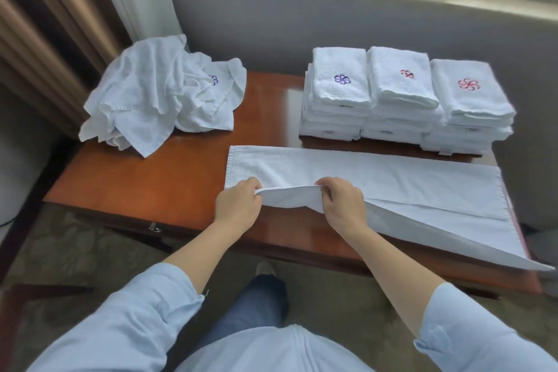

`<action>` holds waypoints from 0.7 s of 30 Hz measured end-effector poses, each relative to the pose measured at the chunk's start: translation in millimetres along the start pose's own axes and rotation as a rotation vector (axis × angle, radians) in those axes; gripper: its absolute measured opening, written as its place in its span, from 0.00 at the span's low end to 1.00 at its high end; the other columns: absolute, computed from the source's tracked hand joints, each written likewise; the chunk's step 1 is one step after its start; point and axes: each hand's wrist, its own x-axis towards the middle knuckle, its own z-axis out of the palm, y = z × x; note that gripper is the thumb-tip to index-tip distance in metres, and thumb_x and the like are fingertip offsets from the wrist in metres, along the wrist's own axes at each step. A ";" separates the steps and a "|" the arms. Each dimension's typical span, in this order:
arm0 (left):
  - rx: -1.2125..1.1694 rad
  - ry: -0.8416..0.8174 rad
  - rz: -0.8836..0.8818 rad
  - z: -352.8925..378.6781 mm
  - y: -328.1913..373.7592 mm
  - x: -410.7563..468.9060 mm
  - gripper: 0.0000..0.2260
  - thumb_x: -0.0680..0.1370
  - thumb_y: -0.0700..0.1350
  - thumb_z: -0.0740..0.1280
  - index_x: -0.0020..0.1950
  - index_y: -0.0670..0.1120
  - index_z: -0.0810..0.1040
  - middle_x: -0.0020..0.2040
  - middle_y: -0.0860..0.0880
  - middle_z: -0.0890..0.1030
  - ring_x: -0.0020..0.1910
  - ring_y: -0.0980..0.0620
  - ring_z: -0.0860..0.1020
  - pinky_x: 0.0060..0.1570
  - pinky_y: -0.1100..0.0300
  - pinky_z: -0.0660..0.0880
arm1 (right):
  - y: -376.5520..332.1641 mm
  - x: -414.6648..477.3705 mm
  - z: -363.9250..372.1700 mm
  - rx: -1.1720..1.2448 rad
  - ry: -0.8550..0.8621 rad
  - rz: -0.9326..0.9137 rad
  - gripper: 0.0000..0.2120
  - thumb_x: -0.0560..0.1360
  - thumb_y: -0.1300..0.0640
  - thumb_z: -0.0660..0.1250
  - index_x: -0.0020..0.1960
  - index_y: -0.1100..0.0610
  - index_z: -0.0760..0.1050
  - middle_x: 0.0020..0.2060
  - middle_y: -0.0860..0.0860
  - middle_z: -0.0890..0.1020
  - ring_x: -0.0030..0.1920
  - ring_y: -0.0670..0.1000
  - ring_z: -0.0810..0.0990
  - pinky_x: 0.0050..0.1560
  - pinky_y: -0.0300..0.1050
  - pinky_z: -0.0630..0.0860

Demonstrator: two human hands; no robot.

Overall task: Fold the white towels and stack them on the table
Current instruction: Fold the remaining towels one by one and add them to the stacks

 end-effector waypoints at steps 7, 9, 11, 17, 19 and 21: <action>0.004 0.021 -0.078 -29.0 -13.0 71.8 0.07 0.78 0.42 0.54 0.47 0.47 0.71 0.38 0.48 0.76 0.37 0.43 0.75 0.33 0.54 0.66 | -4.2 61.0 14.0 -0.032 0.077 0.063 0.12 0.81 0.60 0.60 0.56 0.52 0.80 0.51 0.47 0.82 0.56 0.53 0.76 0.58 0.48 0.61; 0.022 -0.001 -0.081 -29.0 -16.1 91.8 0.07 0.78 0.41 0.53 0.48 0.46 0.71 0.40 0.48 0.77 0.38 0.42 0.76 0.36 0.53 0.71 | -4.2 77.9 20.8 -0.050 0.051 0.057 0.12 0.81 0.59 0.60 0.57 0.51 0.80 0.50 0.47 0.81 0.57 0.53 0.75 0.59 0.48 0.60; 0.051 -0.020 -0.074 -25.0 -20.8 109.4 0.08 0.79 0.41 0.53 0.48 0.46 0.71 0.43 0.48 0.77 0.39 0.43 0.76 0.37 0.52 0.72 | -3.1 94.2 26.8 -0.076 0.032 0.050 0.12 0.81 0.59 0.60 0.57 0.51 0.80 0.48 0.47 0.80 0.54 0.53 0.74 0.59 0.48 0.61; 0.107 -0.070 -0.030 -5.7 -35.7 150.8 0.10 0.79 0.39 0.54 0.53 0.47 0.73 0.48 0.49 0.79 0.45 0.43 0.77 0.38 0.53 0.70 | 4.2 132.8 43.4 -0.134 -0.068 0.073 0.13 0.81 0.59 0.60 0.58 0.49 0.81 0.47 0.48 0.79 0.53 0.53 0.73 0.59 0.48 0.62; 0.138 -0.108 -0.020 0.2 -38.8 161.0 0.10 0.78 0.39 0.55 0.53 0.48 0.73 0.47 0.49 0.80 0.45 0.44 0.78 0.37 0.54 0.69 | 7.4 141.6 49.7 -0.153 -0.121 0.087 0.14 0.81 0.59 0.59 0.59 0.49 0.80 0.47 0.48 0.80 0.53 0.53 0.73 0.59 0.48 0.63; 0.194 -0.144 -0.002 5.6 -41.9 169.5 0.10 0.77 0.38 0.56 0.53 0.49 0.73 0.46 0.50 0.80 0.43 0.45 0.78 0.35 0.55 0.66 | 11.0 148.4 56.1 -0.166 -0.175 0.096 0.15 0.80 0.59 0.59 0.59 0.48 0.80 0.48 0.47 0.80 0.54 0.53 0.73 0.58 0.48 0.63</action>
